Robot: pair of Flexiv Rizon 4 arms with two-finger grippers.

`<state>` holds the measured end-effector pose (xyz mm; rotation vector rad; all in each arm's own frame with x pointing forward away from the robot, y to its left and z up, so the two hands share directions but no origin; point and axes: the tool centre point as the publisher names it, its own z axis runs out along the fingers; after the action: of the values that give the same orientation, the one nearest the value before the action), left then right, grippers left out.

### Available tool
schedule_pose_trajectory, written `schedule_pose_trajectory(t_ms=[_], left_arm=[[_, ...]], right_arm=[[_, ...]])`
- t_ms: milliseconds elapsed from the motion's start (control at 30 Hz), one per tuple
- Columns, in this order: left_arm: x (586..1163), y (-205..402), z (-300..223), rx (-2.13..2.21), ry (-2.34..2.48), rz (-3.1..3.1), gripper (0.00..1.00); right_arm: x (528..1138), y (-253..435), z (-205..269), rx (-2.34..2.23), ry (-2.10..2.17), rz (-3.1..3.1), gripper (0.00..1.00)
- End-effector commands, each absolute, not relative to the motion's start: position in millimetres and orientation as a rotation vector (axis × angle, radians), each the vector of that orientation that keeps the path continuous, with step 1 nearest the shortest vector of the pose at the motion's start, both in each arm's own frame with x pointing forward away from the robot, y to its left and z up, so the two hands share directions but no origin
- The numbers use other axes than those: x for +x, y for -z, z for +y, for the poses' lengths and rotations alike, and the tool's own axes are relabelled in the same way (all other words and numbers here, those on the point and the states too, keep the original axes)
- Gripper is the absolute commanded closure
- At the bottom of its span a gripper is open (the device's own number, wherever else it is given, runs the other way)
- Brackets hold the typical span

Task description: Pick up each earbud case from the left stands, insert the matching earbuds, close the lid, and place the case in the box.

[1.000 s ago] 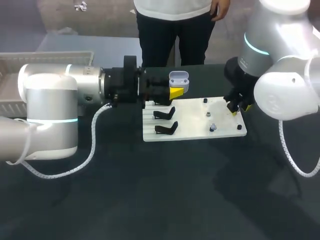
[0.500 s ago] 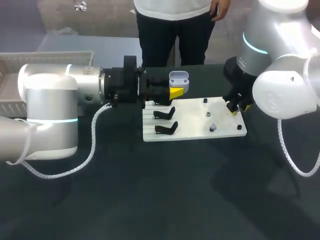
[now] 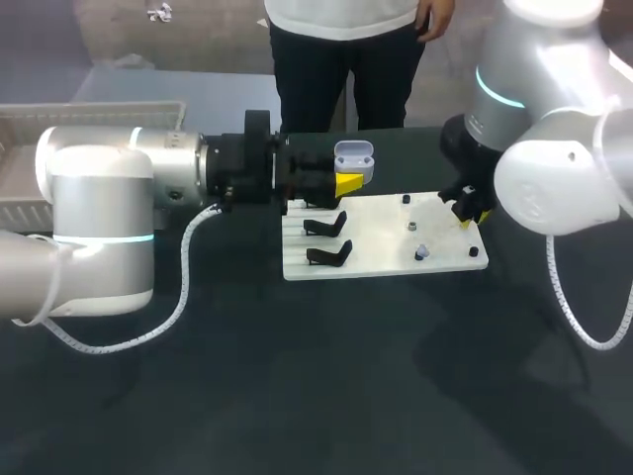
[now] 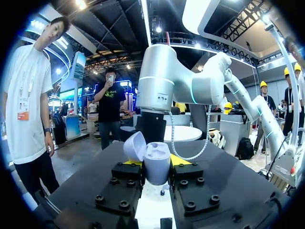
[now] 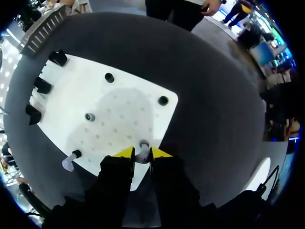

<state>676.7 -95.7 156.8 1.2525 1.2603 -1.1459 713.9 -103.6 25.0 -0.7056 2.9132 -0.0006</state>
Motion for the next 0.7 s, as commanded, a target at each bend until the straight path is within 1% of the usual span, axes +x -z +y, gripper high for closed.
schedule_pose_trajectory(t_ms=[33, 333, 700], left_arm=[[676, -156, -96, 1.248, 1.142, 1.255, 1.0], [676, -156, -96, 1.248, 1.142, 1.255, 1.0], [676, -156, -96, 1.248, 1.142, 1.255, 1.0]], right_arm=[[717, -23, -102, -0.702, 0.012, 2.92, 1.0], [711, -38, -102, -0.694, 0.026, 2.93, 1.0], [680, -107, -94, -0.66, 0.054, 2.925, 1.0]])
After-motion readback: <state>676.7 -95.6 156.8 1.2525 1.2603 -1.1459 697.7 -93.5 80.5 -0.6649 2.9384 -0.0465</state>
